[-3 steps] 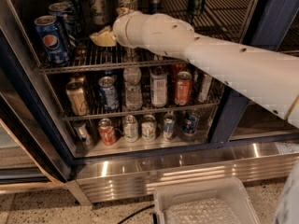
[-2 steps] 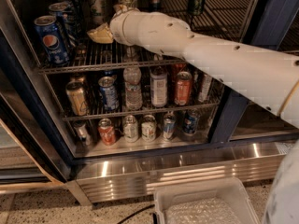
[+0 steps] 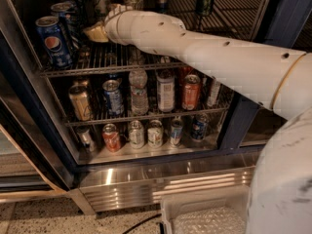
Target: Pick 7up can from top shelf of fridge
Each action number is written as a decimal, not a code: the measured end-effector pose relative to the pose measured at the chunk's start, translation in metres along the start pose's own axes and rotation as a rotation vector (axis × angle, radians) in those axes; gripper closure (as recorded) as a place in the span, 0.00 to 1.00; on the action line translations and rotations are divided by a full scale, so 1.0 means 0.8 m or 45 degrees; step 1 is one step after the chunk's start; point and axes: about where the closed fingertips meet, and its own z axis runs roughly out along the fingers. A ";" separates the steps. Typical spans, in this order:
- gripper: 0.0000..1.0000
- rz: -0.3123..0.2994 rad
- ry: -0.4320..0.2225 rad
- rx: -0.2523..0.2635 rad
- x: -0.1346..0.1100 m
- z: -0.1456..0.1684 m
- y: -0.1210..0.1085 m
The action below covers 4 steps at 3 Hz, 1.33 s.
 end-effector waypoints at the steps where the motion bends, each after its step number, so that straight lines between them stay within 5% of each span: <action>1: 0.35 0.000 0.000 0.000 0.000 0.000 0.000; 4: 0.37 0.012 -0.002 0.105 -0.001 0.016 -0.009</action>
Offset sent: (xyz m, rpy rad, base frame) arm 0.0111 -0.0082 -0.0008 0.0024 -0.0125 -0.0647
